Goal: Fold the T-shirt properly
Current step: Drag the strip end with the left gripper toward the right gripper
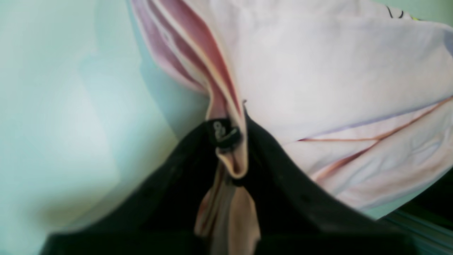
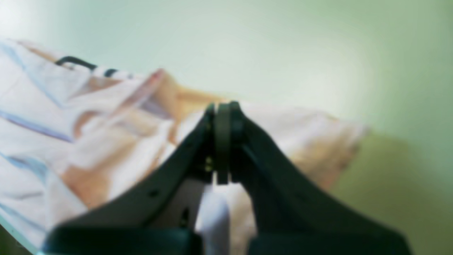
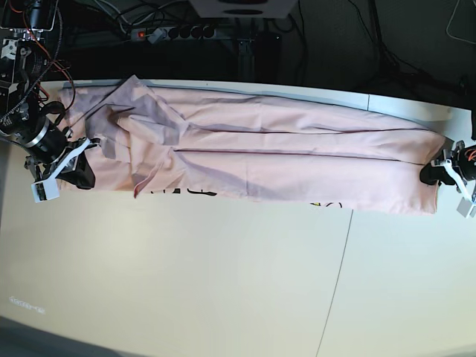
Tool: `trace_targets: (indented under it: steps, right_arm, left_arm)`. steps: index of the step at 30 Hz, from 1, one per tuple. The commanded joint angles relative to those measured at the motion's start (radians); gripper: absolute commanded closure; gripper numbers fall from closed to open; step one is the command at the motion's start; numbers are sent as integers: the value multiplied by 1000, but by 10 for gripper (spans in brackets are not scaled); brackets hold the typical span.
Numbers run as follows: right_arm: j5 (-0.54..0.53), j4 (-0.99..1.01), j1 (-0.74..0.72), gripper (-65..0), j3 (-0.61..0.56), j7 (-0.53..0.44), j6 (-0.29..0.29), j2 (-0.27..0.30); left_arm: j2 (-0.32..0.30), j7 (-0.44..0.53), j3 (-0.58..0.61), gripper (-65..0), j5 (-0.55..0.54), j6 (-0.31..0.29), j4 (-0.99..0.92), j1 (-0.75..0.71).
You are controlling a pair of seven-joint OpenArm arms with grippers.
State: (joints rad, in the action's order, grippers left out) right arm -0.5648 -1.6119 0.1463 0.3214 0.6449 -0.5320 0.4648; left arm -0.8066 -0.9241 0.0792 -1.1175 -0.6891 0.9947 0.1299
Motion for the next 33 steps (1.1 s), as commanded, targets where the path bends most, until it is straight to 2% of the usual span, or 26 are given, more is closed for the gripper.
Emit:
trace_targets:
  steps: [1,6,8,10,14,17,21,26,33]
  right_arm:
    - [-12,-15,-13,0,12,-16,-45,17]
    - [-12,-15,-12,0,12,-16,-45,16]
    - [-11,-15,-13,0,12,-16,-45,17]
    - [-11,-15,-13,0,12,-16,-44,17]
    - [-11,-15,-13,0,12,-16,-45,16]
    - [-10,-15,-13,0,12,-16,-44,16]
    - [8,-15,-13,0,12,-19,-44,16]
    - [8,-15,-13,0,12,-19,-44,16]
    - [8,-15,-7,0,12,-11,-45,17]
  left_arm:
    - [-42,17,-9,0,-14,-9,10,32]
    - [-97,-26,-9,0,-31,-9,30,53]
    - [-109,-80,-9,0,-73,-9,63,50]
    - [-111,-130,-9,0,-110,-9,121,43]
    - [-108,-131,-9,0,-109,-9,319,-16]
    - [-107,-122,-9,0,-35,-3,513,-91]
    - [-99,-76,-9,0,99,87,742,-187]
    - [-20,-51,-8,0,177,110,934,-222]
    - [118,-27,-8,0,264,147,960,-222]
